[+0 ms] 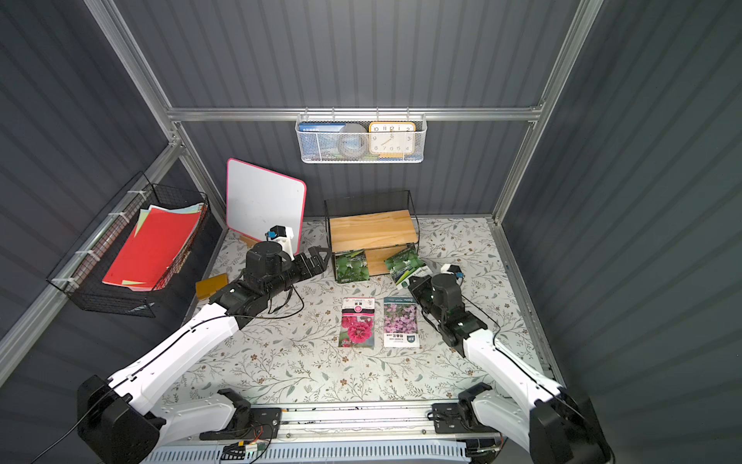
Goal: Take the seed bag off the shelf
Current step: Place the seed packet at the center of the board.
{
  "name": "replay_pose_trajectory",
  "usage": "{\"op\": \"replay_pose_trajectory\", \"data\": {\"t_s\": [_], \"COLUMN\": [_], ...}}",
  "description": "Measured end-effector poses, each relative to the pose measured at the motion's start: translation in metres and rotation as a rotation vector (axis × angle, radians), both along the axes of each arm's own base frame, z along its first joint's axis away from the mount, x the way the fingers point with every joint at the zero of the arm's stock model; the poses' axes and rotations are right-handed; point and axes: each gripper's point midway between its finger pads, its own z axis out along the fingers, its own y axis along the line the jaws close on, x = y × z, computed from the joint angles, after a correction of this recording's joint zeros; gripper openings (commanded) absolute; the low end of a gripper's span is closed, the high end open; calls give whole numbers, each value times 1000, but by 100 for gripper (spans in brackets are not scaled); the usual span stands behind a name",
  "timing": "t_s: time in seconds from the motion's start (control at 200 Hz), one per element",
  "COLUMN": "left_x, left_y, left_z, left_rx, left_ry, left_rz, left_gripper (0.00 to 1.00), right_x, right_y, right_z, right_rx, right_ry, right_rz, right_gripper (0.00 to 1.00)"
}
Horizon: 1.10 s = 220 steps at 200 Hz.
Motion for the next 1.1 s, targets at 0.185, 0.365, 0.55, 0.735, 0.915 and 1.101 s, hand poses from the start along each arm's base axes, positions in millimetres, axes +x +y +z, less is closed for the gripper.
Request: {"op": "replay_pose_trajectory", "data": {"t_s": [0.185, 0.365, 0.55, 0.735, 0.915, 1.101], "left_x": [0, -1, -1, -1, -1, -1], "left_y": [0, 1, 1, 1, 1, 1], "left_z": [1, 4, 4, 4, 4, 4], "left_rx": [2, -1, -1, -1, -1, -1], "left_ry": [-3, -10, -11, -11, -11, -11], "left_rz": [0, 0, 0, 0, 0, 0], "left_gripper": [100, 100, 100, 100, 100, 100], "right_x": [-37, -67, -84, -92, -94, -92], "right_y": [-33, -68, -92, -110, -114, -110], "right_z": [-2, -18, -50, -92, -112, -108], "right_rx": [-38, -85, -115, -119, -89, -62], "right_ry": [-5, 16, 83, 178, 233, 215], "right_rz": [-90, -201, -285, -345, -355, -339], "right_gripper": [0, 0, 0, 0, 0, 0]}}
